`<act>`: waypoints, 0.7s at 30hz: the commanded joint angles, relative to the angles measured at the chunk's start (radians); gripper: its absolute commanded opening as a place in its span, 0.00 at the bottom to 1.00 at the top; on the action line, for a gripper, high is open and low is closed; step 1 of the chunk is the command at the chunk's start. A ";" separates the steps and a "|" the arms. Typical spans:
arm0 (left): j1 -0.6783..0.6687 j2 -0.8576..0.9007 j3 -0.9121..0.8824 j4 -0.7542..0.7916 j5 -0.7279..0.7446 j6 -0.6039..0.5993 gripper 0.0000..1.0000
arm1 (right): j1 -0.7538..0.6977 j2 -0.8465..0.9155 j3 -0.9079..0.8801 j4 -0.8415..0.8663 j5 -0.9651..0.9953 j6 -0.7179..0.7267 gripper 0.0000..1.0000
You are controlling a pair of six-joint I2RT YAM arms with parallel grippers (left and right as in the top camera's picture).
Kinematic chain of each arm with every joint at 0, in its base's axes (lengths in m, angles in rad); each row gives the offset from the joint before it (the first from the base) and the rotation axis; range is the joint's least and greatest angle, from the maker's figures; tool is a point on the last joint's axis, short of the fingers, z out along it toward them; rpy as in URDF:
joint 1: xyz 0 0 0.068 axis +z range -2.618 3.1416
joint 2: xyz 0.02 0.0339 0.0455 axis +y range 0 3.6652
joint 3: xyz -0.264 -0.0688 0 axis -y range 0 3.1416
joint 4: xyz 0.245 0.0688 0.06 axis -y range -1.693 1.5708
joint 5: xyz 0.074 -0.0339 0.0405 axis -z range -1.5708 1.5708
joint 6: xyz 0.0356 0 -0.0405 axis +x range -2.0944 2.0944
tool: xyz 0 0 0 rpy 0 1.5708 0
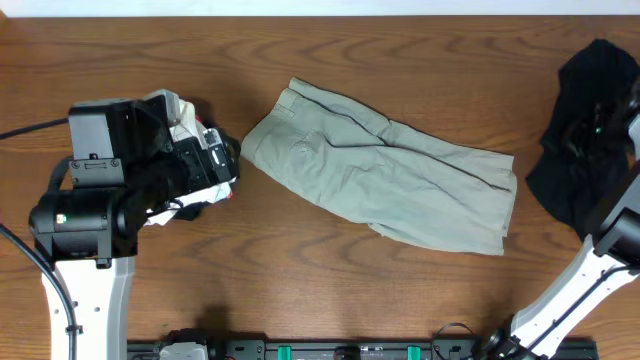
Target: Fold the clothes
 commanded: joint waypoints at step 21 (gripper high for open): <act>0.001 0.000 0.017 0.000 0.001 0.111 0.98 | -0.108 -0.341 -0.011 -0.101 -0.325 -0.079 0.13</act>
